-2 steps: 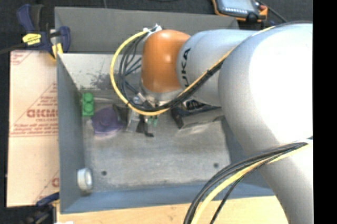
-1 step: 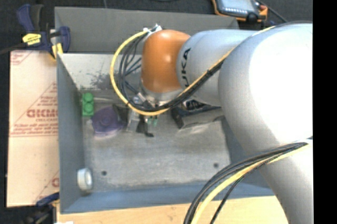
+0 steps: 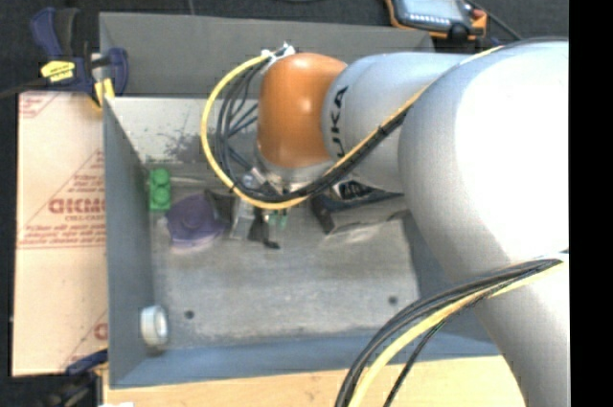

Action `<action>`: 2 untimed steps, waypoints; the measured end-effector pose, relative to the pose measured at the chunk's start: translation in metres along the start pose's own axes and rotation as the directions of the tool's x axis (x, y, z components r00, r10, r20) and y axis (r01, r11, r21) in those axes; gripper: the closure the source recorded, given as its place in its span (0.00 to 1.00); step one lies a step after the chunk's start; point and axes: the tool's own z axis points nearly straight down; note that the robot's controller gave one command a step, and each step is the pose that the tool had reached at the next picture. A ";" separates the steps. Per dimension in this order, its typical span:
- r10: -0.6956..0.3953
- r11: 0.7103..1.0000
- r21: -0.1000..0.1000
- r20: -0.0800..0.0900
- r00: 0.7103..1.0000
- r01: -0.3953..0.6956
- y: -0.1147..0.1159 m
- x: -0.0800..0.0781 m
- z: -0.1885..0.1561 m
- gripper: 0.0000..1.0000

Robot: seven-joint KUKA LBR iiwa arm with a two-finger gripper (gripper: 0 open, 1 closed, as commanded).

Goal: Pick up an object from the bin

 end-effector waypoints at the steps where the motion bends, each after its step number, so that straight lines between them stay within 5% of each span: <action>1: 0.000 1.000 -0.001 0.001 1.000 0.000 0.000 0.000 -0.007 1.00; 2: 0.000 1.000 -0.002 0.003 1.000 0.000 0.000 -0.001 -0.012 1.00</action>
Offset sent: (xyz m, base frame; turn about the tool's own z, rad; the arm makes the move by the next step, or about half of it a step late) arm 0.0000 0.0000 0.0201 0.0000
